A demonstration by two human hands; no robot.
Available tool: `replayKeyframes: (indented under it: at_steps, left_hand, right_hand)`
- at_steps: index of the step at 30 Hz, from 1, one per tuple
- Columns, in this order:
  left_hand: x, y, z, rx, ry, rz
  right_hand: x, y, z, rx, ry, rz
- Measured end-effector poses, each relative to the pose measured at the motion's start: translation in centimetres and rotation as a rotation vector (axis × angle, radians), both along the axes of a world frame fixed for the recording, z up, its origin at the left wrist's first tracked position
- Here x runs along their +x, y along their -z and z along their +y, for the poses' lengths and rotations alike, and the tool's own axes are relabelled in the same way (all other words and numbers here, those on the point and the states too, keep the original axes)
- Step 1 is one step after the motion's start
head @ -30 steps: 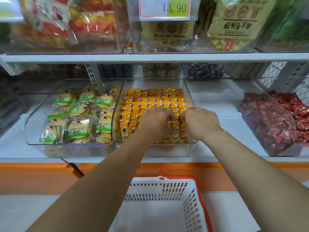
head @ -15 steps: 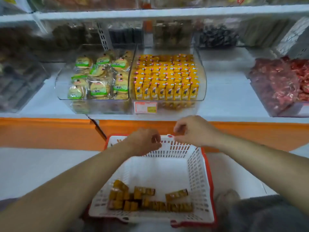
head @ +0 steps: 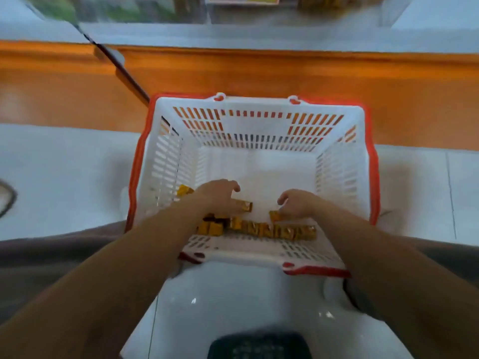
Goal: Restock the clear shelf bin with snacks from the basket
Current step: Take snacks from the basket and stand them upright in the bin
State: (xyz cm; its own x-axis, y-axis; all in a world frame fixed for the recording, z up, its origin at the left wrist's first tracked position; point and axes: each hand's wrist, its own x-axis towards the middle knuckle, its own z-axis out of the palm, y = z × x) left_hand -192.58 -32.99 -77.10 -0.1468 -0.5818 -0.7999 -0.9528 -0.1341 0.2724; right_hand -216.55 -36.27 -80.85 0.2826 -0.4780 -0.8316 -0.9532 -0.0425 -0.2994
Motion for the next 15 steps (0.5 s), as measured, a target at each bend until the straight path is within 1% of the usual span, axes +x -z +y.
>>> replayKeyframes:
  at_steps: [4,6,9,10,12,15]
  left_hand:
    - [1.5,2.8,-0.6,0.190,-0.035,0.056]
    - [2.5,3.7,-0.3,0.266,-0.010,0.099]
    - [4.3,4.2,0.0,0.325,-0.050,0.171]
    - [4.8,4.3,0.0,0.323,-0.071,0.185]
    - [5.1,4.7,0.0,0.258,-0.129,0.205]
    - [4.2,5.8,0.6,0.070,-0.313,0.237]
  right_hand:
    - [0.6,1.9,0.4,0.057,-0.124,0.069]
    - [0.7,2.2,0.4,0.104,-0.139,0.078]
    - [0.6,2.3,0.6,0.129,-0.124,0.065]
    - [0.7,2.3,0.8,0.140,-0.098,0.047]
    - [1.1,2.4,0.9,0.185,-0.048,0.004]
    - [1.3,2.0,0.9,0.265,-0.025,-0.023]
